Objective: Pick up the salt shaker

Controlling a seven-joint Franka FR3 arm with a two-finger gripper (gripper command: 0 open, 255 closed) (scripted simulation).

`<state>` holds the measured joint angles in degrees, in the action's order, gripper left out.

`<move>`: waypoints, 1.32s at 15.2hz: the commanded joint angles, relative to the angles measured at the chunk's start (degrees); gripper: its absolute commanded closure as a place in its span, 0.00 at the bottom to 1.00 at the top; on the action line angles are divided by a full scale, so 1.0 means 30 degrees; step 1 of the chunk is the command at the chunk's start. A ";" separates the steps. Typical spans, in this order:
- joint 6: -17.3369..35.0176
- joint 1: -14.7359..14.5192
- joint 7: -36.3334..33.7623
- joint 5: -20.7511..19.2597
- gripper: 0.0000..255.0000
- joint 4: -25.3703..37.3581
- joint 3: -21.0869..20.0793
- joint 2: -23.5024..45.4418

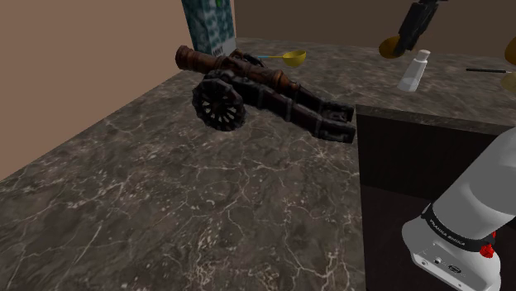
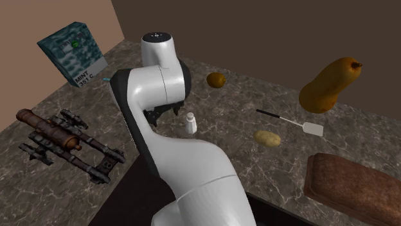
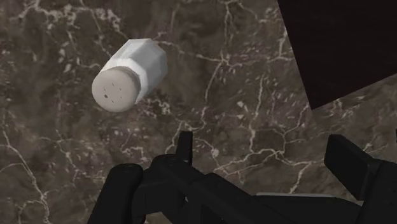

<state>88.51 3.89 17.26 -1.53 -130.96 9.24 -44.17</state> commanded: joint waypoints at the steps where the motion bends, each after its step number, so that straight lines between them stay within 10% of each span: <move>1: -0.0476 0.0327 0.0865 -0.0601 0.00 0.0472 0.0856 0.0172; 16: 0.0480 0.1123 0.2970 -0.2215 0.00 -0.0228 0.3189 0.0748; 17: 0.0503 0.1127 0.2997 -0.2230 1.00 -0.0228 0.3217 0.0768; 20: 0.0482 0.1138 0.3023 -0.2246 1.00 -0.0218 0.3237 0.0757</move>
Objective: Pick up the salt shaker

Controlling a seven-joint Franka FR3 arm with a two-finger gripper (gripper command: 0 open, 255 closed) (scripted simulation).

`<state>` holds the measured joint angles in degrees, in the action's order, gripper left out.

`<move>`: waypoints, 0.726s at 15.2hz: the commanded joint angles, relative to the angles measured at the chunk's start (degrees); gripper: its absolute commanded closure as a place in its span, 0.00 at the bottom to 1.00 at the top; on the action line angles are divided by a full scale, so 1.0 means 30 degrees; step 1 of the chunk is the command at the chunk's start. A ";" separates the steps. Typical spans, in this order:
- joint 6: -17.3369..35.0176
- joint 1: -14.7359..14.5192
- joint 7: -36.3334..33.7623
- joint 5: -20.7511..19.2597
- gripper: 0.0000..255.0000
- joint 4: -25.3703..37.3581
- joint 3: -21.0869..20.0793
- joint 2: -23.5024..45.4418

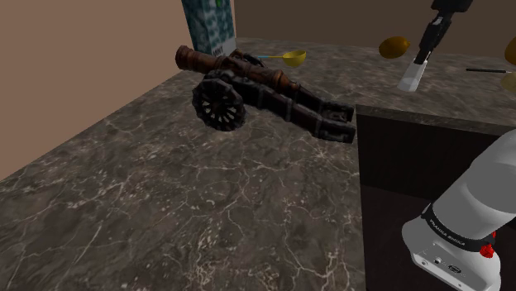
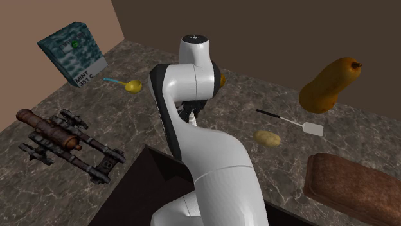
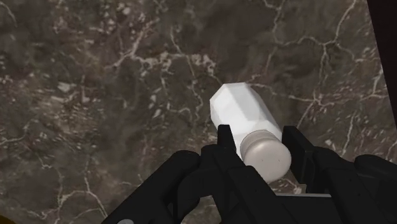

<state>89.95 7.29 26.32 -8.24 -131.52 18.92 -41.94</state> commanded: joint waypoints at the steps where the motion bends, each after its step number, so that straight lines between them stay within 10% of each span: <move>1: -0.0005 0.0004 0.0000 -0.0007 1.00 -0.0029 0.0008 0.0007; 11: -0.1172 -0.0126 -0.0050 0.0200 1.00 0.1463 -0.0187 0.0339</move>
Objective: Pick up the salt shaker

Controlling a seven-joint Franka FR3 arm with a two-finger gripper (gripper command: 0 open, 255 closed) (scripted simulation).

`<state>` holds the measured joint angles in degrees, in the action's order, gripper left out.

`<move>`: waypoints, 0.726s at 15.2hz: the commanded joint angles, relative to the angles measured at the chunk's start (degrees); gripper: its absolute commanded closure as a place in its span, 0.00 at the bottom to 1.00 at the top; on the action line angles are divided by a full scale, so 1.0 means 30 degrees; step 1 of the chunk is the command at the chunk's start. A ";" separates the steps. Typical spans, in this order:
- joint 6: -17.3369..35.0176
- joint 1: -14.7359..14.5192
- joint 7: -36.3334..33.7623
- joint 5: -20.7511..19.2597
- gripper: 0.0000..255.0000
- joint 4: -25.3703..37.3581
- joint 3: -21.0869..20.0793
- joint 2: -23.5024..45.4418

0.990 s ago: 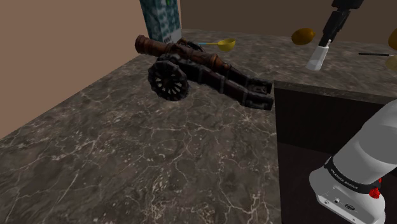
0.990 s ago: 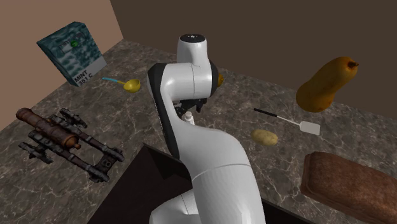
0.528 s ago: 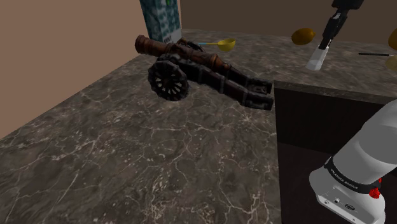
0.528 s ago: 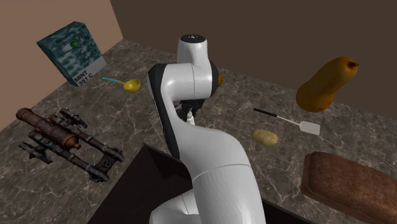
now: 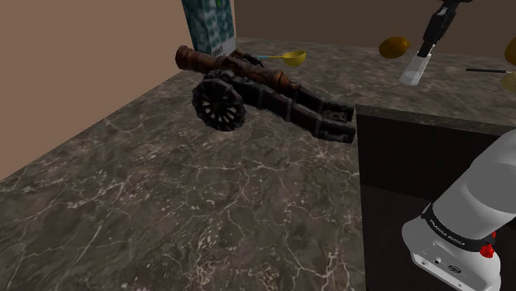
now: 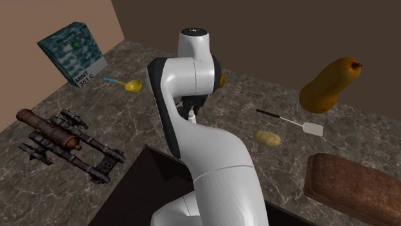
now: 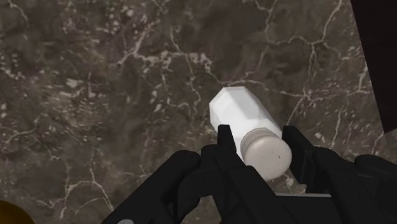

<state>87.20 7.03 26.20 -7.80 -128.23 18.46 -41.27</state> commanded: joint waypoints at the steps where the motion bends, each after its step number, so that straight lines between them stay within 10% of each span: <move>1: -0.0490 -0.0060 -0.0005 0.0084 1.00 0.0675 -0.0062 0.0193; 11: -0.2624 -0.0278 0.0034 0.0383 1.00 0.3673 -0.0245 0.1069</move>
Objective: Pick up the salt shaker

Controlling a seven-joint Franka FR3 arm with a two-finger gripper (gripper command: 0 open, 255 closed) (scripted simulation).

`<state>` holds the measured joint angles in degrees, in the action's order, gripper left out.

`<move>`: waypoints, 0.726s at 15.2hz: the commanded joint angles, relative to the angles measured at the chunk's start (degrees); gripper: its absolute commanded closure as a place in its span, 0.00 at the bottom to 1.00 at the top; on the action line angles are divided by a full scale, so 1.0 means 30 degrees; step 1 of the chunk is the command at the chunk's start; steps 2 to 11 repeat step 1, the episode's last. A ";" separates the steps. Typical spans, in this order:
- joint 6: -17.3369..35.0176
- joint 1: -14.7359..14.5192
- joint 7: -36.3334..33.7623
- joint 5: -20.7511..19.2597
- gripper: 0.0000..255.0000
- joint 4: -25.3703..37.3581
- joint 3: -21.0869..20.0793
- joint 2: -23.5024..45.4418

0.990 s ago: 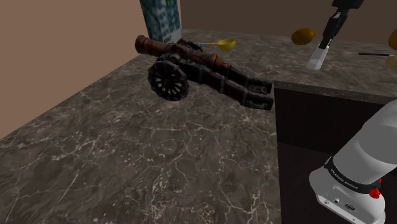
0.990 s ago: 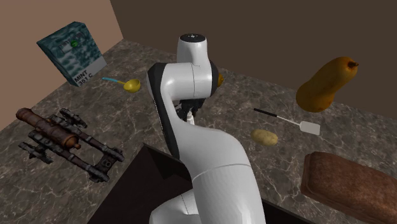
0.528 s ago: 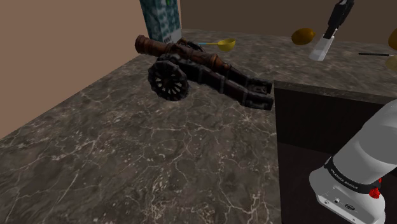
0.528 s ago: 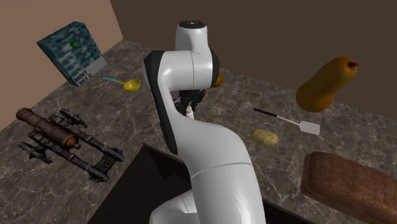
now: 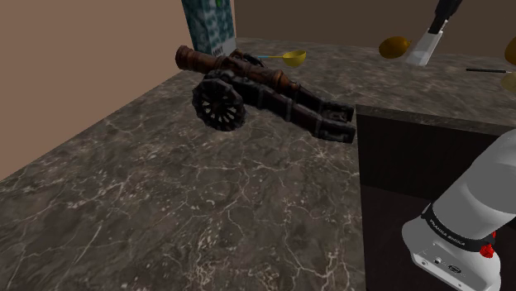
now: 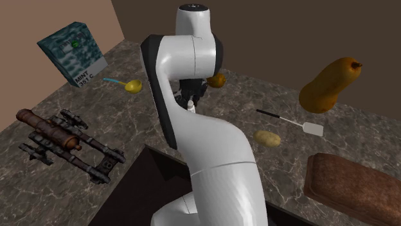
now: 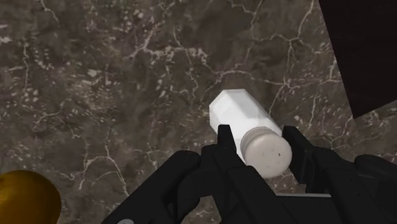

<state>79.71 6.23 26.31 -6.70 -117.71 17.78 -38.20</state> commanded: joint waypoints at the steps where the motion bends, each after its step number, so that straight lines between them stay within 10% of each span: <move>1: -0.0129 -0.0012 -0.0004 0.0018 1.00 0.0167 -0.0016 0.0045; 11: -0.0129 -0.0012 -0.0004 0.0018 1.00 0.0167 -0.0016 0.0045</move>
